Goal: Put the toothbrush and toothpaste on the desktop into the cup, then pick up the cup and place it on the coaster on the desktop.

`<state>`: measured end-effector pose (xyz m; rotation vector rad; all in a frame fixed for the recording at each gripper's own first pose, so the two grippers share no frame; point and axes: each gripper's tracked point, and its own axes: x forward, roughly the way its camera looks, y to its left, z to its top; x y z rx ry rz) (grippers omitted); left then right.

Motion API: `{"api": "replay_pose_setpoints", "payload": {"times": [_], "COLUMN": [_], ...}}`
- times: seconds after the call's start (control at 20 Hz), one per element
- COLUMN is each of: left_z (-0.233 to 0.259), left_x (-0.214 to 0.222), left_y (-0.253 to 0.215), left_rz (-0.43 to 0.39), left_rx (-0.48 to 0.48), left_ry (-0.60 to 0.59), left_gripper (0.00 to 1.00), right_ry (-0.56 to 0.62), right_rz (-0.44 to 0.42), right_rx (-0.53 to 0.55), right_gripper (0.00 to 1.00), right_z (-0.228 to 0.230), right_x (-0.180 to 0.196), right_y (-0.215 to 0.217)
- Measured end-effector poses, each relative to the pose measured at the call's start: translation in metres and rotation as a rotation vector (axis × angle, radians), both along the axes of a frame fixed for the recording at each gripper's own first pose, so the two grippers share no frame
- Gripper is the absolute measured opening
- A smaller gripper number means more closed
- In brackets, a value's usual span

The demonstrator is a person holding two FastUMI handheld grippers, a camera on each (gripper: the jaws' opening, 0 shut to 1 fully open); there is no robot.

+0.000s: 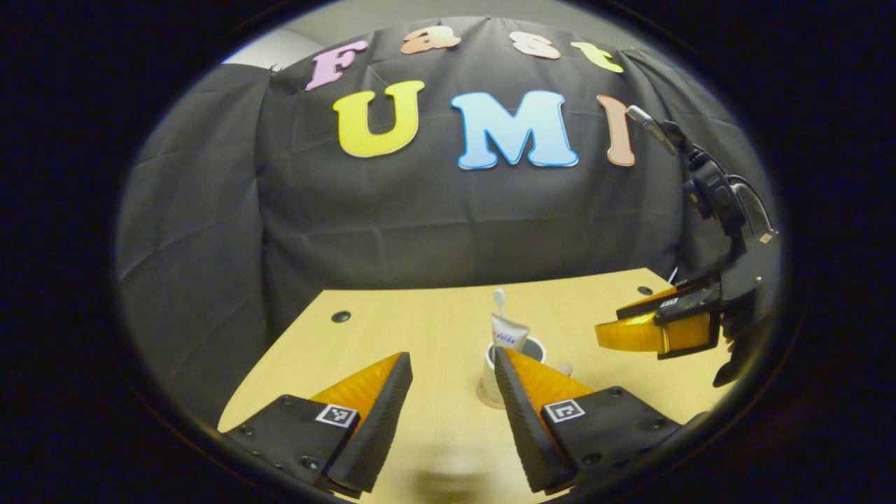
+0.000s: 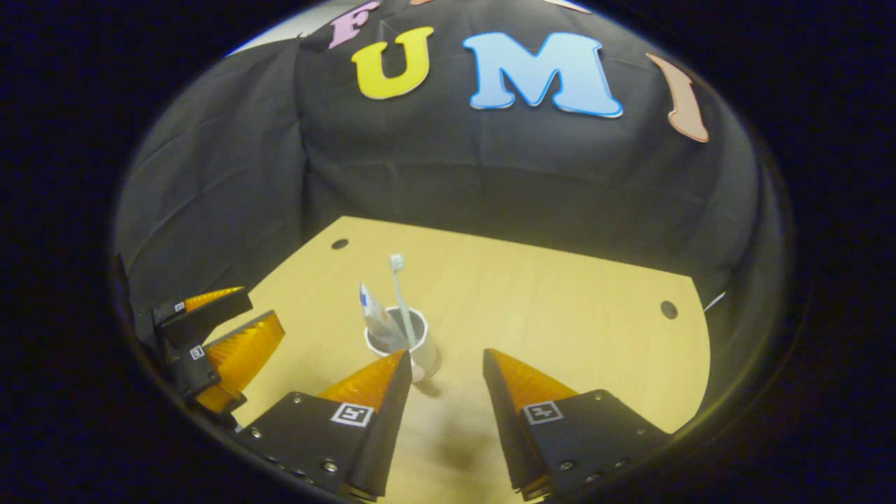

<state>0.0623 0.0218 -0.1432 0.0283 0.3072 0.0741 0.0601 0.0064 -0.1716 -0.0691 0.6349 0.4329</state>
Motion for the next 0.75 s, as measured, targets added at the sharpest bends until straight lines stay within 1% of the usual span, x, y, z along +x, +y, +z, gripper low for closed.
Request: {"api": "replay_pose_setpoints", "payload": {"times": [0.05, 0.15, 0.2, 0.25, 0.3, 0.35, 0.4, 0.45, 0.5, 0.65, 0.75], "left_z": [0.014, 0.045, 0.062, 0.076, 0.089, 0.101, 0.112, 0.121, 0.131, 0.159, 0.174], "left_x": [0.005, 0.016, 0.020, 0.023, 0.024, 0.023, 0.023, 0.024, 0.023, 0.019, 0.016], "left_y": [-0.006, -0.019, -0.025, -0.028, -0.034, -0.039, -0.044, -0.047, -0.050, -0.053, -0.054], "left_rz": [-0.018, -0.041, -0.050, -0.057, -0.065, -0.073, -0.079, -0.083, -0.085, -0.076, -0.069], "left_rx": [0.003, 0.010, 0.013, 0.020, 0.026, 0.031, 0.035, 0.034, 0.029, 0.024, 0.029], "left_ry": [-0.028, -0.095, -0.138, -0.167, -0.195, -0.219, -0.242, -0.263, -0.283, -0.343, -0.387], "left_gripper": [0.84, 0.85, 0.86, 0.93, 0.96, 0.96, 0.93, 0.92, 0.95, 0.95, 0.95], "right_ry": [-0.039, -0.128, -0.170, -0.212, -0.255, -0.300, -0.346, -0.388, -0.426, -0.521, -0.572], "right_rz": [-0.037, -0.107, -0.136, -0.158, -0.173, -0.190, -0.205, -0.225, -0.241, -0.271, -0.292], "right_rx": [0.014, 0.041, 0.048, 0.045, 0.040, 0.038, 0.039, 0.034, 0.032, 0.047, 0.044], "right_gripper": [0.64, 0.63, 0.71, 0.77, 0.76, 0.77, 0.79, 0.87, 0.98, 0.98, 0.98], "right_z": [0.015, 0.047, 0.062, 0.073, 0.085, 0.099, 0.112, 0.128, 0.140, 0.168, 0.178], "right_x": [0.001, 0.004, 0.004, 0.004, 0.003, 0.002, 0.000, -0.004, -0.007, -0.016, -0.022], "right_y": [-0.008, -0.023, -0.031, -0.038, -0.043, -0.047, -0.051, -0.057, -0.062, -0.063, -0.064]}}
